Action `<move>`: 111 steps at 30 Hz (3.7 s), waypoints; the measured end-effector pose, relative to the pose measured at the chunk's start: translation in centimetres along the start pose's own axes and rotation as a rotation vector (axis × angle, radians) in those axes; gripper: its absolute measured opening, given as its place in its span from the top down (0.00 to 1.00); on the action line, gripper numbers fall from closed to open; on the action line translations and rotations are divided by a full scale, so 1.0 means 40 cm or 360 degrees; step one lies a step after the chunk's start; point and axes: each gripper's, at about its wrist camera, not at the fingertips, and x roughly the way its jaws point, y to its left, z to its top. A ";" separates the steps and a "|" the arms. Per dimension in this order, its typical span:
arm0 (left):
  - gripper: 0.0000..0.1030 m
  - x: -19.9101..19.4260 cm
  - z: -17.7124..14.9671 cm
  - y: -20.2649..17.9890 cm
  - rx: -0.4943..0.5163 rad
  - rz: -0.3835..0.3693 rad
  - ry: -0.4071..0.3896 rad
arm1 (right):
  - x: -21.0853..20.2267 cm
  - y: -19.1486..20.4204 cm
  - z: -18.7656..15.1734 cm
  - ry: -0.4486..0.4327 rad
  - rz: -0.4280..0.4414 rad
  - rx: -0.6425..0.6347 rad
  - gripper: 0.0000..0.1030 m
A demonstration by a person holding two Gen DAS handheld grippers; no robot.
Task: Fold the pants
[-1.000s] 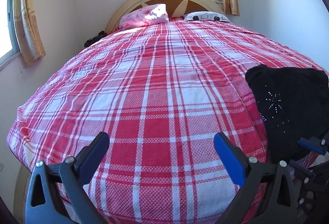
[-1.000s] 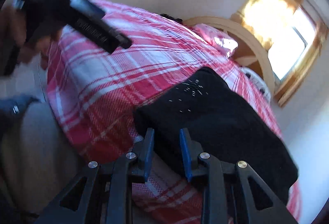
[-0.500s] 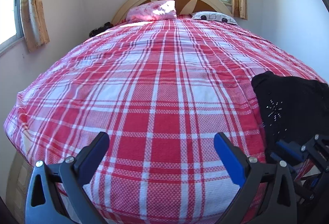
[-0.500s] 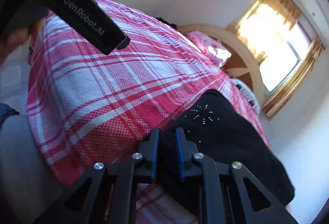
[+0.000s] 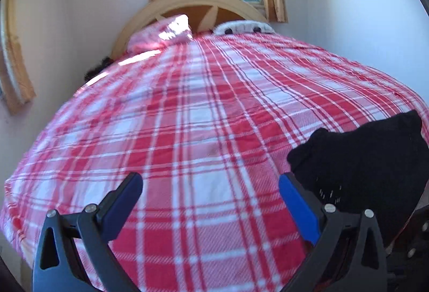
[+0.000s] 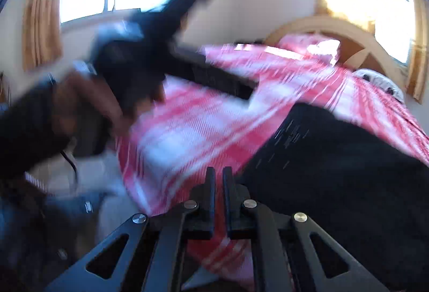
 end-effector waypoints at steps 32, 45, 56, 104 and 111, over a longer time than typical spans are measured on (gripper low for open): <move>0.38 -0.060 -0.164 -0.273 0.0261 -0.0364 -0.0059 | 0.240 -0.439 0.331 0.0621 0.0700 0.0406 0.85; 0.37 -0.024 -0.162 -0.246 0.0105 -0.0458 0.0027 | 0.424 -0.371 0.261 0.1183 0.0709 -0.0113 0.85; 0.29 0.005 -0.166 -0.191 -0.0039 -0.0522 0.0094 | 0.419 -0.322 0.223 0.1142 0.0061 -0.0542 0.99; 0.30 0.001 -0.175 -0.199 -0.0082 -0.0472 0.0078 | 0.441 -0.286 0.268 0.1338 0.0316 -0.0467 0.91; 0.30 -0.006 -0.178 -0.220 -0.0052 -0.0418 0.0051 | 0.414 -0.421 0.246 0.1155 -0.0098 -0.0059 1.00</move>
